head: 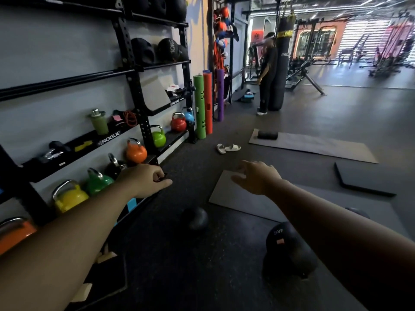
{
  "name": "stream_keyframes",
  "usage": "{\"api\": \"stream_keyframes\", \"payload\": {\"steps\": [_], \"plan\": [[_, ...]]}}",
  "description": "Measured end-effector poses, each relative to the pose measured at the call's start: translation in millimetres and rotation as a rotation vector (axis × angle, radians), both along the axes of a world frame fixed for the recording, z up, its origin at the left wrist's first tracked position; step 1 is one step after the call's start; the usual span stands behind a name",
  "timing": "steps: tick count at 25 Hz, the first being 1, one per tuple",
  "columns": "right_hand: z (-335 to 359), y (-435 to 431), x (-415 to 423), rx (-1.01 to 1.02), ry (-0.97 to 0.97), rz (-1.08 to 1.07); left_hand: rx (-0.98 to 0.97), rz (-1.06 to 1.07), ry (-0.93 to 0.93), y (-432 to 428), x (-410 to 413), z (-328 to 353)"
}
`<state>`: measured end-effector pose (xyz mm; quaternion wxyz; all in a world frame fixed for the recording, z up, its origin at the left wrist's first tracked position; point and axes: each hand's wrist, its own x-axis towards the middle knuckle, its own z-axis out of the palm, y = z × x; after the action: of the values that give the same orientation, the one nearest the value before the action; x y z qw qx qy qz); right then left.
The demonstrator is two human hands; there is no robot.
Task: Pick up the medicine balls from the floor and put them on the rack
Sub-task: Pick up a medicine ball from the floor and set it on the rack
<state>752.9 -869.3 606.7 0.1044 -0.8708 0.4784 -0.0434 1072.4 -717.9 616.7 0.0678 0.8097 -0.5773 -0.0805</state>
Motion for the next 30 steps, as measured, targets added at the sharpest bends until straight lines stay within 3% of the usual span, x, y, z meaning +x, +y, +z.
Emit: {"api": "stream_keyframes", "payload": {"steps": [6,12,21,30], "plan": [[-0.5,-93.5,116.5,-0.008,0.049,0.020,0.030,0.006,-0.010,-87.0,109.8,-2.7],[-22.7,-179.5,178.7,0.015,0.046,0.020,0.032,0.064,0.032,-163.5,180.9,-22.9],[-113.9,-397.4,282.9,0.131,0.108,0.184,0.161,0.114,0.005,-344.4,237.5,-109.7],[-199.2,-562.7,399.7,0.248,0.171,0.335,0.304,0.188,0.129,-496.5,302.6,-190.4]]}}
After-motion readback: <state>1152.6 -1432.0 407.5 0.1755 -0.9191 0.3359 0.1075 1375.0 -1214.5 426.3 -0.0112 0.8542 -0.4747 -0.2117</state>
